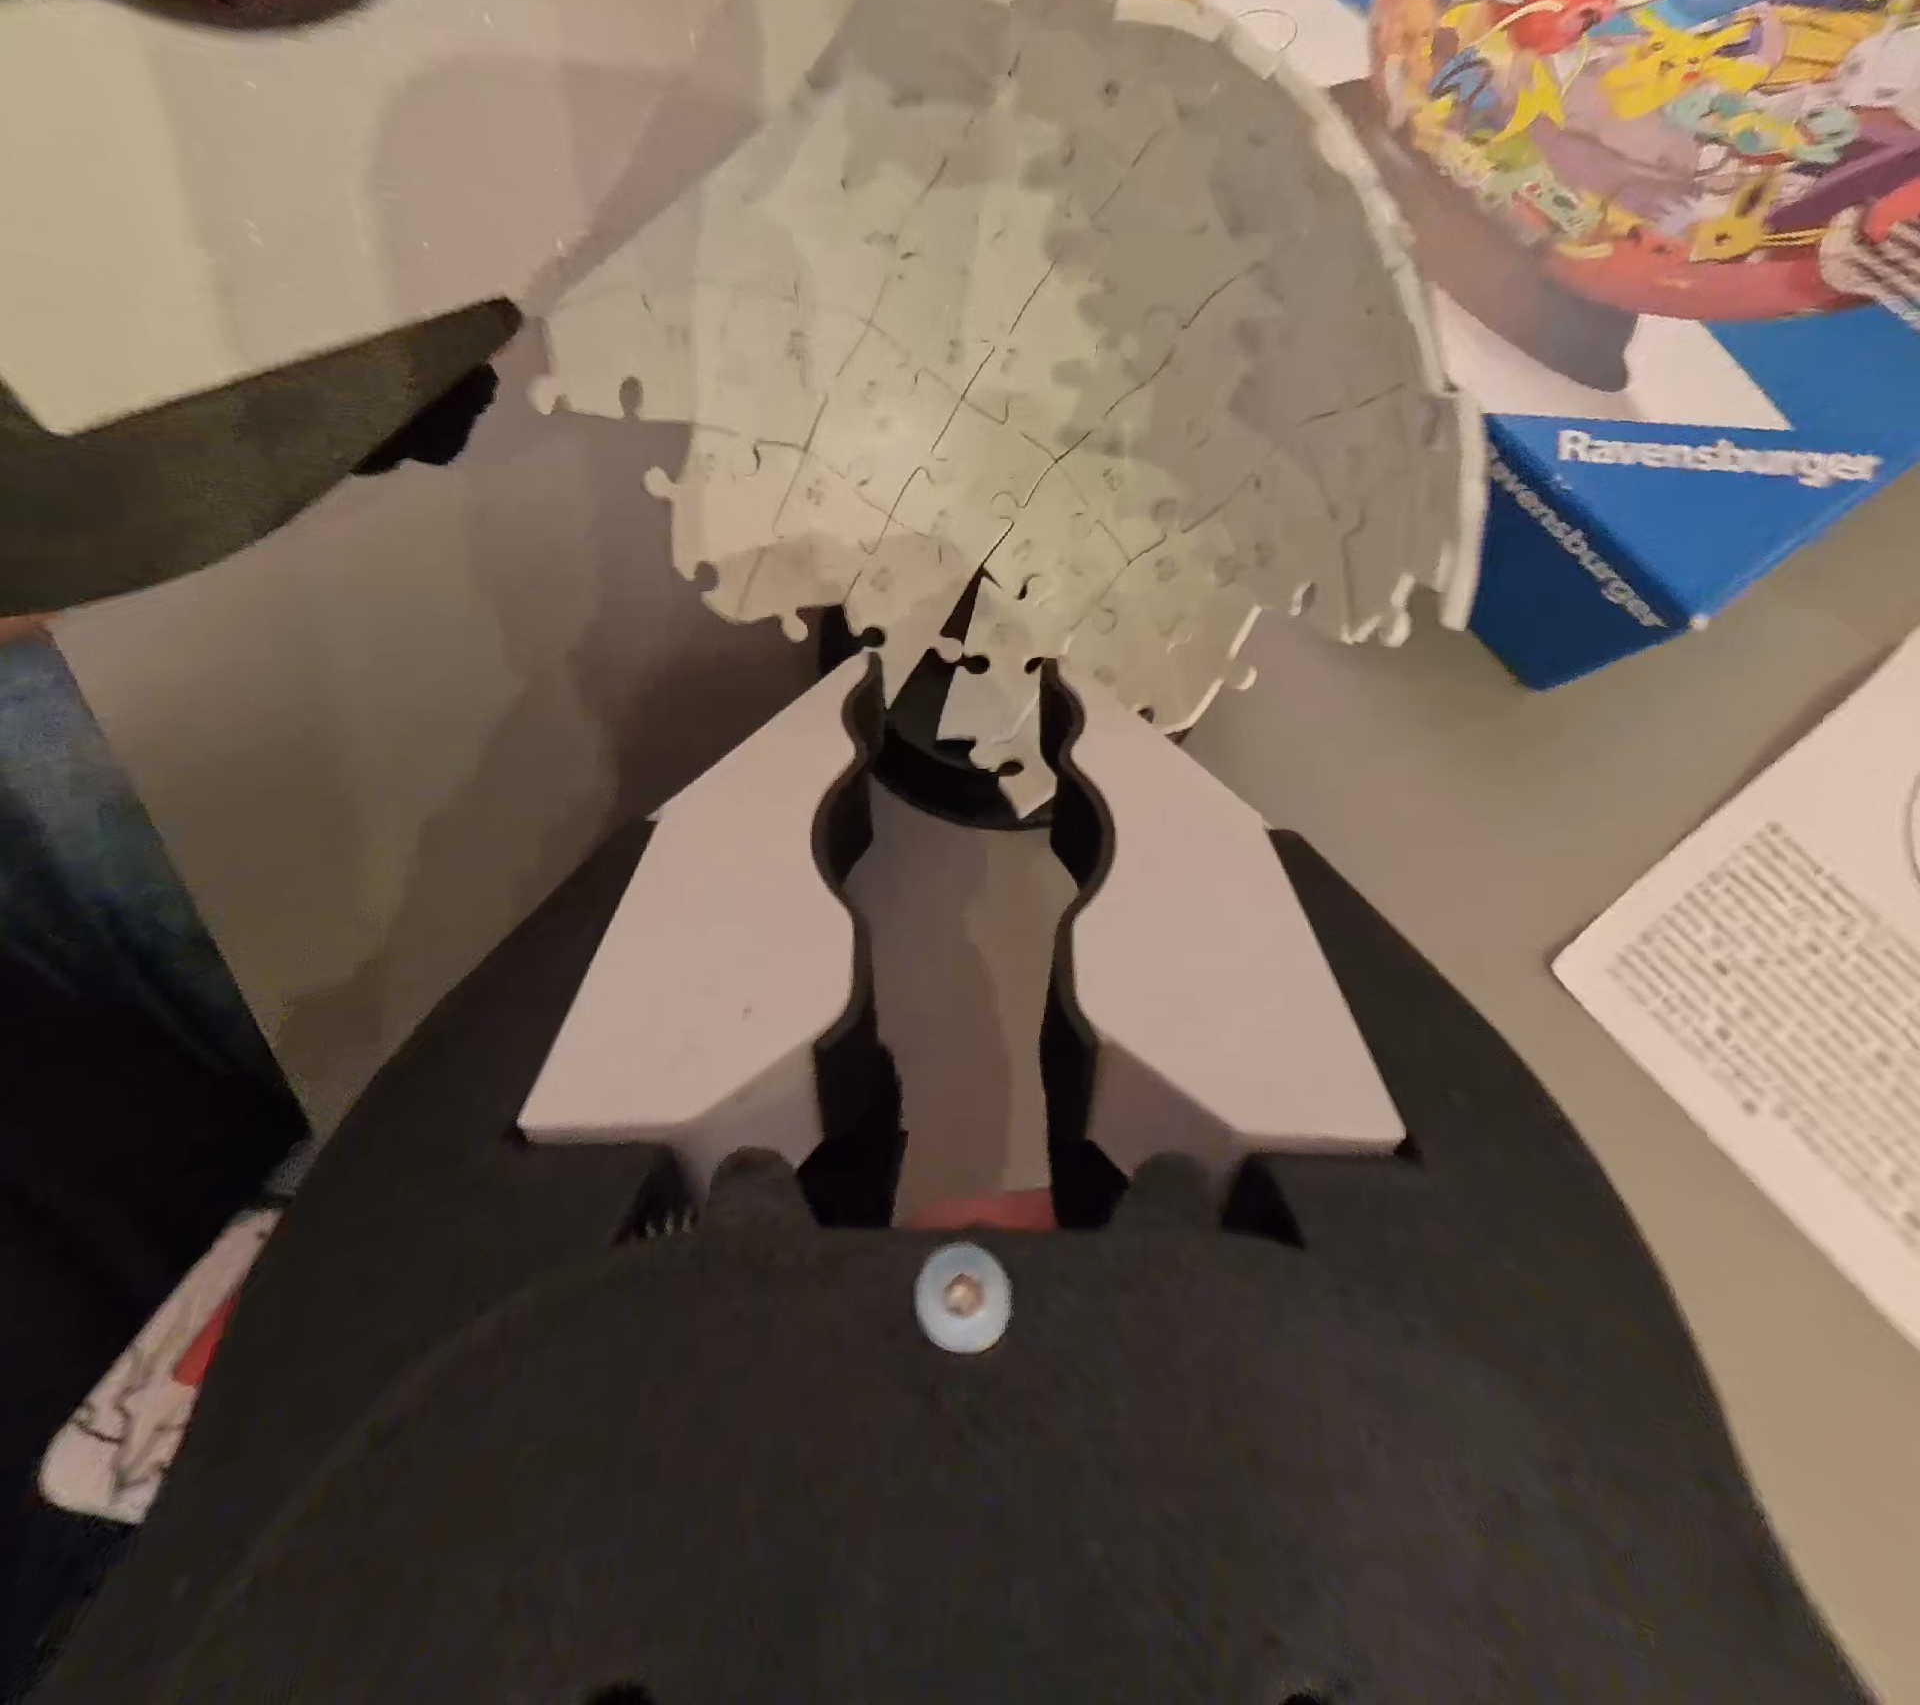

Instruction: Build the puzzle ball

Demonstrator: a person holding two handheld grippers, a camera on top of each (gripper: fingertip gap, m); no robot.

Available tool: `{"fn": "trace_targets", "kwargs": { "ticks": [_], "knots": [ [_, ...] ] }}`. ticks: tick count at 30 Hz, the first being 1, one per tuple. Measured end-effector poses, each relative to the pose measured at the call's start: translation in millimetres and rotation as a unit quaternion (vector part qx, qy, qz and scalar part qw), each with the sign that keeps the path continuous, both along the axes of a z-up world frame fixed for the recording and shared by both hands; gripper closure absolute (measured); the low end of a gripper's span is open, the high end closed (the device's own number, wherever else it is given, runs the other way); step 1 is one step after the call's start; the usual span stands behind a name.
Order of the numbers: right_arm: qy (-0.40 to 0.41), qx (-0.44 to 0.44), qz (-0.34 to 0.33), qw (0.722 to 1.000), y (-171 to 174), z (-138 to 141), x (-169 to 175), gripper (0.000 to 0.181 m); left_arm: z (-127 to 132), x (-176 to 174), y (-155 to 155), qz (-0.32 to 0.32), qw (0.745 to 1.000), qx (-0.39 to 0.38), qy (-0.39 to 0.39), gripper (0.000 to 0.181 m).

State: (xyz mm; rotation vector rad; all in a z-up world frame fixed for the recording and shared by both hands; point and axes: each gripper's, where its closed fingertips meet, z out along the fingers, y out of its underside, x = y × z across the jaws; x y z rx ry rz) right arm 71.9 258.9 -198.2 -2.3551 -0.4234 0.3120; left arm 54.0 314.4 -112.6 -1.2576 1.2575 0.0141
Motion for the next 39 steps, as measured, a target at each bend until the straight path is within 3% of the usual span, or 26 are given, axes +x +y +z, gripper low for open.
{"fn": "trace_targets", "kwargs": {
  "ticks": [4, 11, 14, 27, 30, 34, 39],
  "knots": [
    [-0.017, -0.043, 0.043, 0.998, -3.5, -23.1, -4.9, 0.15, 0.2, 0.7, -0.6, 0.001, 1.0, 0.003, 0.002, 0.179],
    [0.016, -0.046, 0.039, 0.998, -5.5, -22.1, -9.7, 0.149, -0.2, -0.3, 0.8, 0.002, 1.0, 0.005, 0.005, 0.179],
    [-0.017, -0.042, 0.039, 0.998, -7.0, -22.6, -5.1, 0.151, -0.4, 0.4, -0.5, 0.0, 1.0, 0.006, 0.005, 0.179],
    [-0.025, -0.054, 0.076, 0.995, -15.1, -21.5, -5.2, 0.153, -1.5, 0.4, -0.7, 0.0, 1.0, 0.009, 0.008, 0.179],
    [-0.052, -0.012, 0.102, 0.993, -9.9, -14.6, -3.7, 0.152, -1.6, 0.2, -1.0, -0.001, 1.0, 0.008, 0.007, 0.179],
    [-0.091, -0.017, 0.151, 0.984, -15.4, -26.9, -4.5, 0.151, -0.8, 0.8, -1.7, -0.002, 1.0, 0.01, 0.008, 0.179],
    [-0.119, 0.016, 0.186, 0.975, -17.6, -25.9, -5.3, 0.16, -0.1, -1.2, -0.6, 0.001, 1.0, 0.012, 0.009, 0.179]
  ]
}}
